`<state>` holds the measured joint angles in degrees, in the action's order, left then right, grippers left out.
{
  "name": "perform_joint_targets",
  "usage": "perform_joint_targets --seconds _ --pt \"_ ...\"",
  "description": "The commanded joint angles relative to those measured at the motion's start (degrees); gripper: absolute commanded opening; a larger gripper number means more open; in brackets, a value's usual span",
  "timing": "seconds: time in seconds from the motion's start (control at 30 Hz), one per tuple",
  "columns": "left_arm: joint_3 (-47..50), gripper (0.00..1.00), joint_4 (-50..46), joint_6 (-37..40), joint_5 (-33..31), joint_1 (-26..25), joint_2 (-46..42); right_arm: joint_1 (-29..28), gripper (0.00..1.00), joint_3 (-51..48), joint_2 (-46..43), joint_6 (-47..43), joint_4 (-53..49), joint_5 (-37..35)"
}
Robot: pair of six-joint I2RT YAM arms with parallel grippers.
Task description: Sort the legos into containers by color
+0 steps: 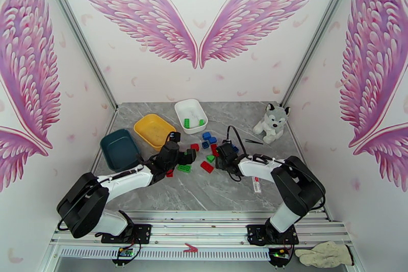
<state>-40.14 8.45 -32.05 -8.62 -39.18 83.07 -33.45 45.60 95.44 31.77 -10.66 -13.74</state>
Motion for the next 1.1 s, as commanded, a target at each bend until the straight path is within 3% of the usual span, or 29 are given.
perform_joint_targets --seconds 0.0,0.27,0.4,0.57,0.7,0.83,1.07 --pt "0.2 0.99 1.0 -0.3 -0.6 -0.2 0.3 -0.1 0.46 1.3 1.0 -0.5 0.3 -0.5" --pt "-0.2 0.99 1.8 -0.6 1.8 -0.1 0.8 -0.1 0.27 -1.5 -4.8 0.0 -0.9 0.3" --pt "-1.0 0.99 5.1 -1.2 7.4 0.5 2.6 -0.1 0.23 -2.9 -9.7 0.0 -1.7 2.2" --pt "-3.2 0.99 10.2 -3.6 14.8 2.3 6.4 0.1 0.24 -2.1 -12.1 -0.2 1.7 7.9" --pt "-4.4 0.99 16.8 -7.6 21.8 6.3 9.0 0.8 0.23 3.5 -8.4 -0.4 4.2 12.2" --pt "-5.9 0.99 19.4 -9.8 24.2 10.5 9.5 1.9 0.22 11.2 -2.5 -0.6 6.0 15.8" --pt "-8.4 0.99 15.2 -7.1 20.8 14.0 6.1 3.7 0.22 29.7 10.7 -0.1 6.6 20.9"
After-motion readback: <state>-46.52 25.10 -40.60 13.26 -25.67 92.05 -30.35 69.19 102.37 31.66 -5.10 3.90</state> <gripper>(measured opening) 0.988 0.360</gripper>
